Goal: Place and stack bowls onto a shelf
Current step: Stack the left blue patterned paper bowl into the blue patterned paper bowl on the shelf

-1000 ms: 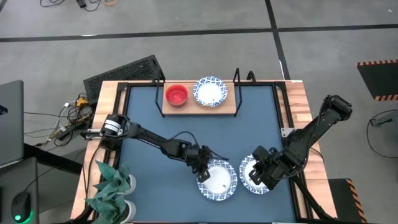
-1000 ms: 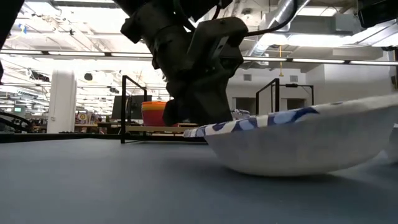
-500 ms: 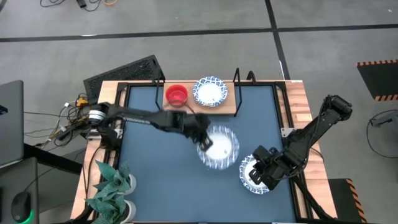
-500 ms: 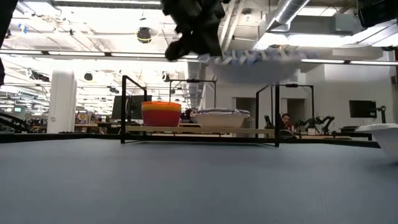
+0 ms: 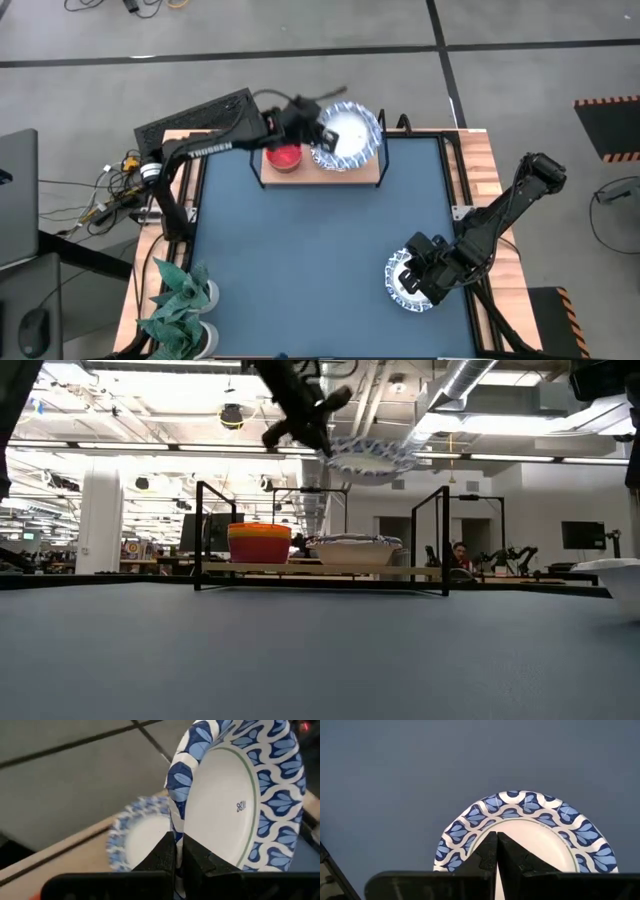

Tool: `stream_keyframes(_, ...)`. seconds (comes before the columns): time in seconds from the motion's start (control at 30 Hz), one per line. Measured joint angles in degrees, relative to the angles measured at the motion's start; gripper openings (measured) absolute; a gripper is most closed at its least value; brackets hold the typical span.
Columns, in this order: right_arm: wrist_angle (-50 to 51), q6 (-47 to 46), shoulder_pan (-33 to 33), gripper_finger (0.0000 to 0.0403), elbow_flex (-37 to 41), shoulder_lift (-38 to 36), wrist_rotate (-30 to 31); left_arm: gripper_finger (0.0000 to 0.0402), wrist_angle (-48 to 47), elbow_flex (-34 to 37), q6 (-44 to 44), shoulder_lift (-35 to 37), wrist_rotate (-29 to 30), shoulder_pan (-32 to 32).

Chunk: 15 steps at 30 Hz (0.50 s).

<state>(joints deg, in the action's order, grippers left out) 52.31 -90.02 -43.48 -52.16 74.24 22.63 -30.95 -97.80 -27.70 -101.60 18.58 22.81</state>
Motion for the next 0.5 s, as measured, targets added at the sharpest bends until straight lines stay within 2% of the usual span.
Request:
stream_keyframes(0.23,1.2,-0.2,0.5,0.0033,0.0,0.0,0.0,0.0,4.7,0.0,-2.9,-5.2,-10.0,8.4)
stream_keyframes(0.5,1.6,-1.6,0.9,0.0033,0.0,0.0,-0.1,0.0,3.0,0.1,-4.6,-12.2,-14.6,11.1)
